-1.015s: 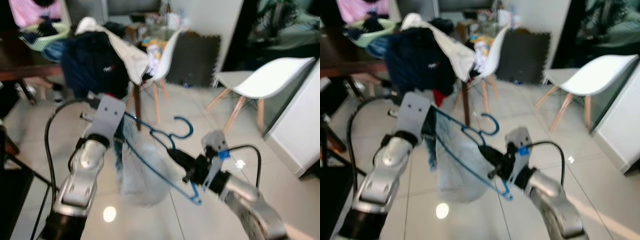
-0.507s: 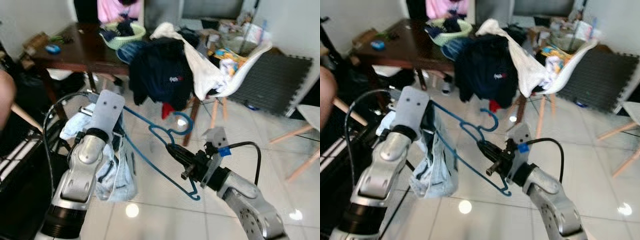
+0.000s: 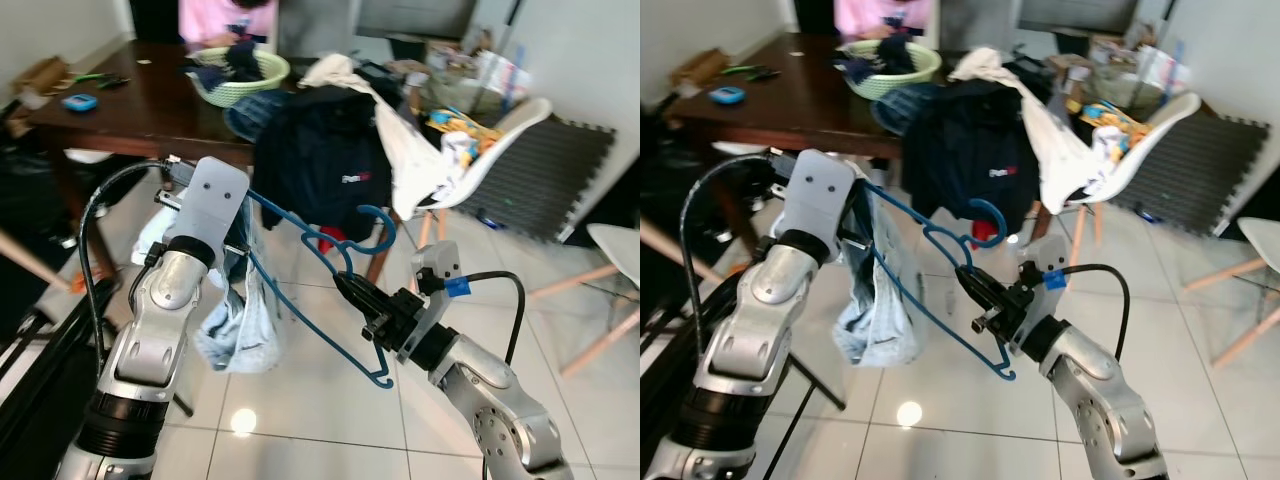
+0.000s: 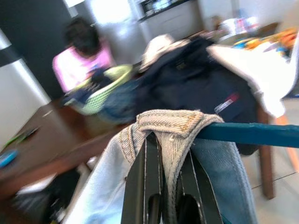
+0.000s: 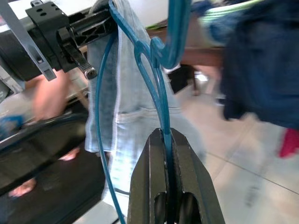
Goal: Hang hanger
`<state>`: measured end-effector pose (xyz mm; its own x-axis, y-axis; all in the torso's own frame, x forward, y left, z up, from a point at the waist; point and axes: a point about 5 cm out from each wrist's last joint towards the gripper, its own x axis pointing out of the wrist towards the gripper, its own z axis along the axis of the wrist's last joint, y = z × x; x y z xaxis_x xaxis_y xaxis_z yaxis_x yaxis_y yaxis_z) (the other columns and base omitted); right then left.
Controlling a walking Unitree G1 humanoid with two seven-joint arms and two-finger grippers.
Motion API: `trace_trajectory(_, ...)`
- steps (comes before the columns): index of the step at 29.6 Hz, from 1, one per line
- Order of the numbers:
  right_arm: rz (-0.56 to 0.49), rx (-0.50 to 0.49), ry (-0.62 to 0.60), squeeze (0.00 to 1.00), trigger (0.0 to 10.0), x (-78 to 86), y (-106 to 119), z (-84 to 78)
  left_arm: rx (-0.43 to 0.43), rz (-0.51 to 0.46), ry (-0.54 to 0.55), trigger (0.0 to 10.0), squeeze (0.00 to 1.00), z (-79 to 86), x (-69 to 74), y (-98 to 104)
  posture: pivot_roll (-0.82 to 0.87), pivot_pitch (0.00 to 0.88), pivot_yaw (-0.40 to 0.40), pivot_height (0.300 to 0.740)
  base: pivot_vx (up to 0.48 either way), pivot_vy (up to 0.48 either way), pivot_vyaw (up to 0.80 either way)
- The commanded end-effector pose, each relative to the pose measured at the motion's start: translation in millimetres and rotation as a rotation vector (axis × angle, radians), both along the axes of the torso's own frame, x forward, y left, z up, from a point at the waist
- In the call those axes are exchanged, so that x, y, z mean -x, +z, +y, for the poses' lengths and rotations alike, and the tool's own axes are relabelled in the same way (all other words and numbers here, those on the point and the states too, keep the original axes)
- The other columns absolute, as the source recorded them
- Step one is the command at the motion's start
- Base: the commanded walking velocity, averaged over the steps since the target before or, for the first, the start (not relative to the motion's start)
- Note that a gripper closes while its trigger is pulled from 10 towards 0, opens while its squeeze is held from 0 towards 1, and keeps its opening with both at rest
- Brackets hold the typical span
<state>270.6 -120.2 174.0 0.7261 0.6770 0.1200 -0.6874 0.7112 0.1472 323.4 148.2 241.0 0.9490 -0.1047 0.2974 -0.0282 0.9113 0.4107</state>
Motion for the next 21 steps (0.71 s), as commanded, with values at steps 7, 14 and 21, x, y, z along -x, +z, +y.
trace_trajectory(7,-0.006,-0.006,-0.071,0.0,10.0,-3.9,4.2,-12.5,-0.024,-0.099,0.019,10.0,0.0,8.1,0.5,23.9,0.0,0.088,-0.042,0.74,0.449,0.0,-0.45)
trace_trajectory(14,-0.083,-0.032,-0.019,0.0,10.0,-3.9,25.9,-3.0,-0.068,-0.191,0.08,10.0,0.0,23.1,-3.3,51.2,0.01,0.081,-0.038,0.74,0.452,0.0,0.0)
trace_trajectory(21,-0.104,-0.048,-0.02,0.0,10.0,-5.5,33.0,-2.4,-0.071,-0.217,0.077,10.0,0.0,24.6,-4.3,60.5,0.01,0.077,-0.038,0.74,0.452,0.0,0.0)
